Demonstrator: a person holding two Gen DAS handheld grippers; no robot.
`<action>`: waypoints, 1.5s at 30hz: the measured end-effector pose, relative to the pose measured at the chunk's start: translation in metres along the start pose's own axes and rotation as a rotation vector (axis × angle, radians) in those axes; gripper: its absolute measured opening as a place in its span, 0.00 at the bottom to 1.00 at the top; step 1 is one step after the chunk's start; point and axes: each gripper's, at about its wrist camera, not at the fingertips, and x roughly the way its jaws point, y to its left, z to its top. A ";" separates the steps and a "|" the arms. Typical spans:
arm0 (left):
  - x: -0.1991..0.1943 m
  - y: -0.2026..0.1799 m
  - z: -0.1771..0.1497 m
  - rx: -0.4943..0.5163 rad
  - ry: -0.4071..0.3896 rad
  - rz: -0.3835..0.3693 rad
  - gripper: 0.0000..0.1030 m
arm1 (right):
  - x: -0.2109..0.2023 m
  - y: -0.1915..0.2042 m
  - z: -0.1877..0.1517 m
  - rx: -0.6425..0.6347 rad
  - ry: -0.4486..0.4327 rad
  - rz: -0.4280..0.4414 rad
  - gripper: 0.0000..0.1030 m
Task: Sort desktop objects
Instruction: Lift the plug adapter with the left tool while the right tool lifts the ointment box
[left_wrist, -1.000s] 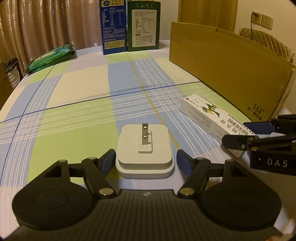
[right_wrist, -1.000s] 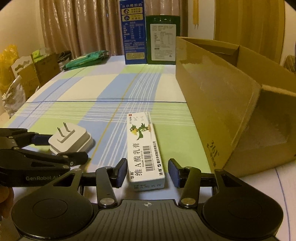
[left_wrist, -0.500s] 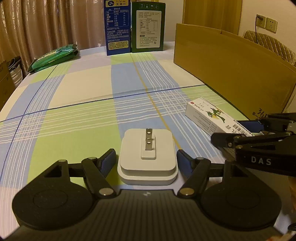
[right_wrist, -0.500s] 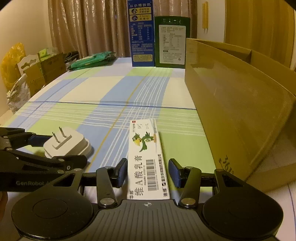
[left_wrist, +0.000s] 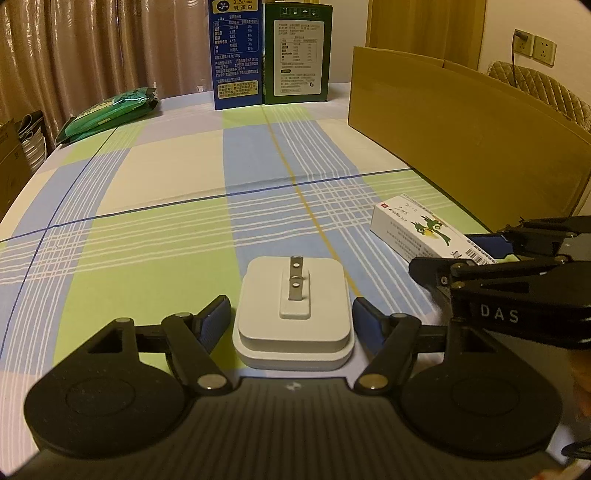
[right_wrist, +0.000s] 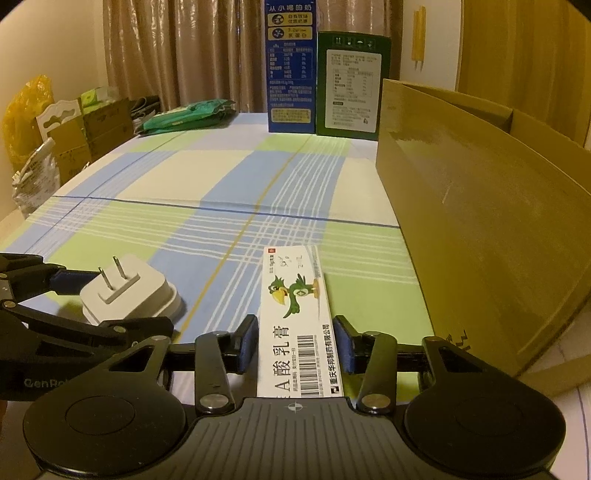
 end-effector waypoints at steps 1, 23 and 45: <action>0.000 0.000 0.000 0.002 0.002 0.000 0.64 | 0.000 0.000 0.000 -0.003 0.000 0.000 0.36; -0.002 0.000 0.003 -0.040 0.017 0.009 0.58 | -0.007 0.003 0.001 0.012 -0.003 -0.023 0.35; -0.024 -0.010 0.013 -0.036 -0.011 -0.018 0.58 | -0.052 0.009 0.005 0.012 -0.024 -0.038 0.35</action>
